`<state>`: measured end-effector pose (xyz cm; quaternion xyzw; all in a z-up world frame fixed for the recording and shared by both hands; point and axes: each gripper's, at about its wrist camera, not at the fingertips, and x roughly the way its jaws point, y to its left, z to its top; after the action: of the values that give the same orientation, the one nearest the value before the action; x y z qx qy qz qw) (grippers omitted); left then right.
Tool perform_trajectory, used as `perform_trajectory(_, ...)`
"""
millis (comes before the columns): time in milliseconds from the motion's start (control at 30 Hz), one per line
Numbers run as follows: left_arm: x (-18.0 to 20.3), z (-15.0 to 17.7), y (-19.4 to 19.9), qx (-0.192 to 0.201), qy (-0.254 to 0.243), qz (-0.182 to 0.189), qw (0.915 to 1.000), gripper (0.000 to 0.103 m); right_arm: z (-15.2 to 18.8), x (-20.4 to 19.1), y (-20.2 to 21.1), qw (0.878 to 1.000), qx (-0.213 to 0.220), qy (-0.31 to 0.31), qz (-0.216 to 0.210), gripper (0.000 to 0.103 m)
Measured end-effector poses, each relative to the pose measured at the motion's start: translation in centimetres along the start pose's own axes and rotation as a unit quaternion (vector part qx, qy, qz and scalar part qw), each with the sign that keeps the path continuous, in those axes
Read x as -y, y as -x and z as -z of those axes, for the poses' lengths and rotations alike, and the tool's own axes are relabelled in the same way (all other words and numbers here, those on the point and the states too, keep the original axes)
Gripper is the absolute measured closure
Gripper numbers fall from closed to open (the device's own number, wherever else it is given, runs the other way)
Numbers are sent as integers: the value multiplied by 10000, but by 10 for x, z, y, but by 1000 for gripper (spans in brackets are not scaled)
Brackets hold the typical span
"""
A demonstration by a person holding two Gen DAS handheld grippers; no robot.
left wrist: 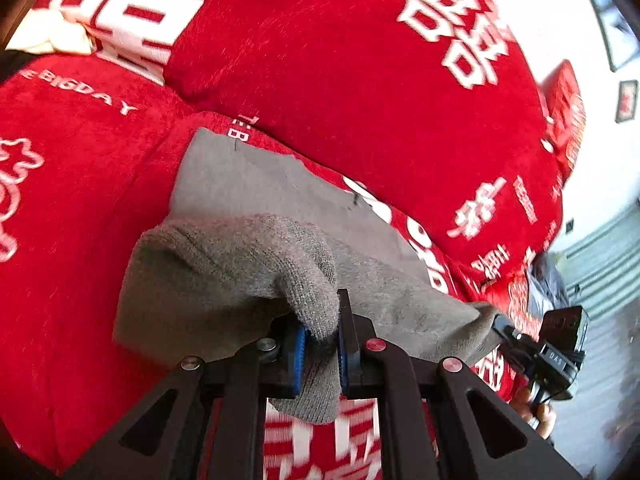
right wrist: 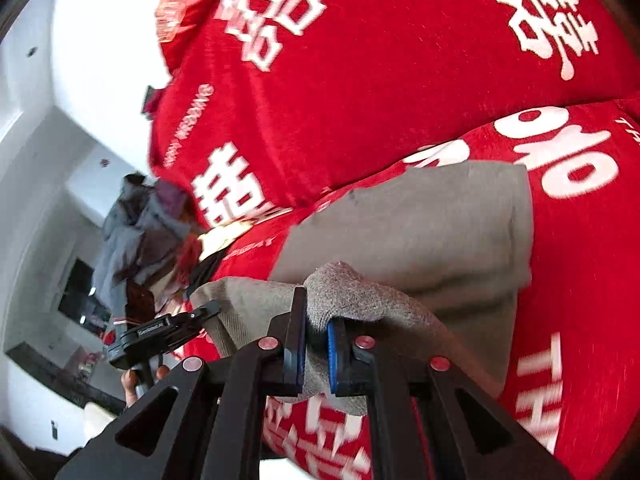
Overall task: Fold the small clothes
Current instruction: 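Lay the hem onto the sweatshirt body and open both grippers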
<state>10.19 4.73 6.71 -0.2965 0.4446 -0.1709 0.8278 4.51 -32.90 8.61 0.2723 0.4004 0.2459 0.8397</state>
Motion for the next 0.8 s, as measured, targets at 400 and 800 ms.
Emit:
perform_trajectory(400, -61, -45, -82, -792, 1036, 24, 9915, 40, -38, 86, -68, 9894, -495, -1033, 892, 87)
perform_trajectory(800, -55, 7, -32, -652, 690, 191, 9953, 0, 23, 56, -28, 9970, -395, -402, 529, 35)
